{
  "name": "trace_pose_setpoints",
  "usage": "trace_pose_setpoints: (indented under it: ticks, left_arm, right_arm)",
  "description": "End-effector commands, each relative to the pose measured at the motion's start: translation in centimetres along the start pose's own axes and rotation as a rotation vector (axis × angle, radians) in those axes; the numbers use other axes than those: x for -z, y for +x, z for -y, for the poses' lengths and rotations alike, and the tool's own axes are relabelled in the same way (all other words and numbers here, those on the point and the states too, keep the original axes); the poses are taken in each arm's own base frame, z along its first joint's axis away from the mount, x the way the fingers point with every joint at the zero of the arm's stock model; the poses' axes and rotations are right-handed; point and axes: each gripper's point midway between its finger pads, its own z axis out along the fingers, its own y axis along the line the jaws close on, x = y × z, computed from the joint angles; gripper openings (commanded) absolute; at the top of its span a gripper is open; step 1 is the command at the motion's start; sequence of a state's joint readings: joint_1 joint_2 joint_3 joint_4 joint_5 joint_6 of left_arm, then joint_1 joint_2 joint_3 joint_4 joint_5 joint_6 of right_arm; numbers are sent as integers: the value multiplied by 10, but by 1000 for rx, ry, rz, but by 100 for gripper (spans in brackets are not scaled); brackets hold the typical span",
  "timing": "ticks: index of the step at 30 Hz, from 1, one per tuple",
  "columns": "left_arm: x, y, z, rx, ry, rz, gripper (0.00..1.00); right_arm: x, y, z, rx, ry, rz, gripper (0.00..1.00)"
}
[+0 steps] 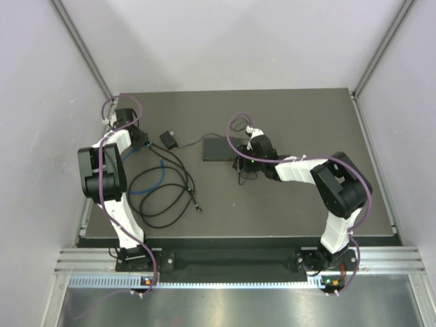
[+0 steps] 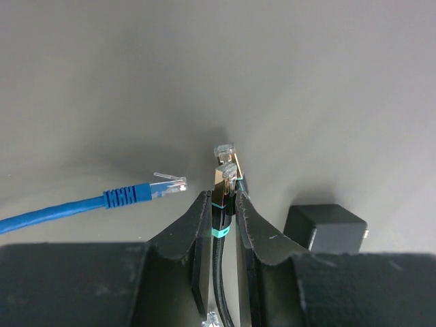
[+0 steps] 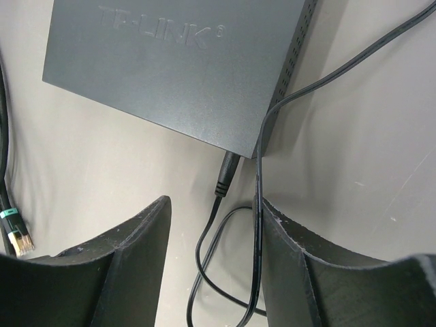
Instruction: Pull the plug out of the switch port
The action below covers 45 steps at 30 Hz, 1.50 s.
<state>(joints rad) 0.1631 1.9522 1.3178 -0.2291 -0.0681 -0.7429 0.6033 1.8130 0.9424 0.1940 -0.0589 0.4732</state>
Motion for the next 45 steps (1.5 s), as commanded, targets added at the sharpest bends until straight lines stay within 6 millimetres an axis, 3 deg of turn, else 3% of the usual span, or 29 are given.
trace_pose_setpoints:
  ticks: [1,4,7,8,12,17,22,26,29,30,31,35,38,39,41,43,45]
  left_arm:
    - [2,-15,23,9,89,20,0]
    - [-4,-13,21,18,98,-10,0]
    - [-5,-14,20,28,100,-30,17]
    - [-3,-13,21,23,100,-30,29]
    - [10,-17,24,30,122,-9,48]
    - [43,-25,36,39,188,12,54]
    - [91,-24,55,37,290,39,66]
    - [115,3,61,-29,302,33,75]
    - [127,31,61,-59,300,-2,75]
    - [136,43,69,-82,327,-13,75]
    - [135,49,65,-90,317,-16,75]
    - [162,112,105,-244,427,-84,71]
    - [170,148,129,-332,521,-163,66]
    - [165,169,134,-372,529,-212,63]
    - [163,192,148,-433,575,-278,61]
    - [164,200,159,-452,610,-306,61]
    - [161,217,165,-469,650,-369,60]
  right_arm:
    - [7,-25,-11,5,-47,73,52]
    - [6,-25,-10,4,-46,70,52]
    - [6,-24,-10,4,-47,69,52]
    - [6,-25,-10,4,-48,71,52]
    - [5,-25,-11,4,-50,68,52]
    - [6,-25,-11,6,-53,70,52]
    - [8,-27,-12,7,-54,76,52]
    - [13,-30,-11,11,-48,95,54]
    - [17,-35,-8,27,-19,94,57]
    - [19,-33,-5,30,3,81,57]
    - [23,-44,-5,39,20,107,58]
    - [29,-53,-10,75,22,93,57]
    - [39,-59,-16,62,-2,116,56]
    - [43,-60,-17,61,-6,121,55]
    - [52,-63,-20,60,-10,121,55]
    - [62,-72,-19,68,6,142,55]
    - [70,-76,-5,81,80,141,55]
